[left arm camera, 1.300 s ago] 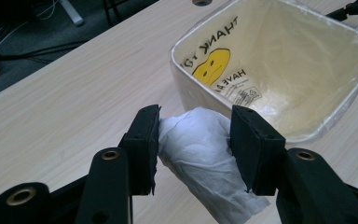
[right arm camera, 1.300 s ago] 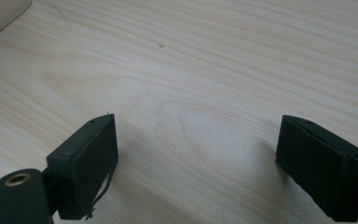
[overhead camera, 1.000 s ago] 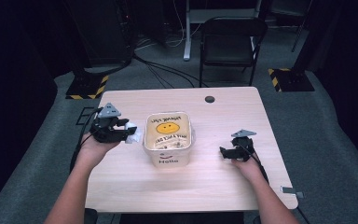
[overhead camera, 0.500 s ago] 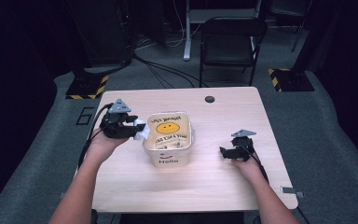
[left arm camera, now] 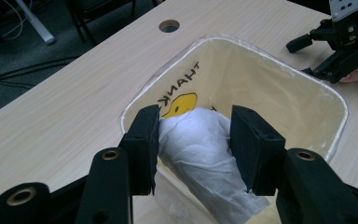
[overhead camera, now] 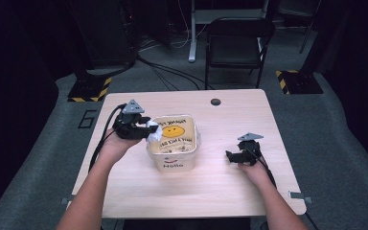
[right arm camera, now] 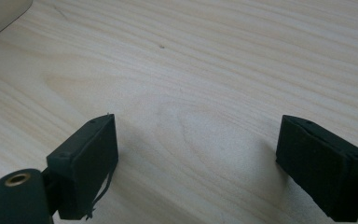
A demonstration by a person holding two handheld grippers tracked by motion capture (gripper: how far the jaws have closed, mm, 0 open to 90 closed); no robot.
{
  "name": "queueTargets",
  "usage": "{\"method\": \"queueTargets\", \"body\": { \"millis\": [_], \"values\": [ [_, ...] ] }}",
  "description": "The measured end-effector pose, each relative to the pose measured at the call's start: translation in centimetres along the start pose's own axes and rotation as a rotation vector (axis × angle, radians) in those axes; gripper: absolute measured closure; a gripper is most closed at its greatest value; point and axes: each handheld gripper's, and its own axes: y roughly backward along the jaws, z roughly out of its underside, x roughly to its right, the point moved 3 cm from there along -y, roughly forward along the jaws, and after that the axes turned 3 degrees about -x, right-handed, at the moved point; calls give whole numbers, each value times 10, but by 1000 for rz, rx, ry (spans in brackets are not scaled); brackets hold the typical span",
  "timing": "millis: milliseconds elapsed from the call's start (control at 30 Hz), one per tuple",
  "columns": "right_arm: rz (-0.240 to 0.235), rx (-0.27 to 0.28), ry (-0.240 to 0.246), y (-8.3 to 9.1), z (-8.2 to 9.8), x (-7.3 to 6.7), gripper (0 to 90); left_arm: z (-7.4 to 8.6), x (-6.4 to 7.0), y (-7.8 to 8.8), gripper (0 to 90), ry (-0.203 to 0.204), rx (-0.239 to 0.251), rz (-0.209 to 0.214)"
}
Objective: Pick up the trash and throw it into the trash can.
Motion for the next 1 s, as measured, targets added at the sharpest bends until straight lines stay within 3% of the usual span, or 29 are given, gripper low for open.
{"method": "queueTargets", "body": {
  "millis": [400, 600, 1000],
  "values": [
    [2, 2, 2, 0, 0, 1, 120, -10, 16, -35, 537, -16, -16, 46],
    [2, 4, 6, -1, -1, 1, 120, -12, 24, -51, 537, -38, -38, 49],
    [3, 4, 8, -1, -1, 1, 121, -1, 26, -71, 536, -21, -75, 60]
  ]
}}
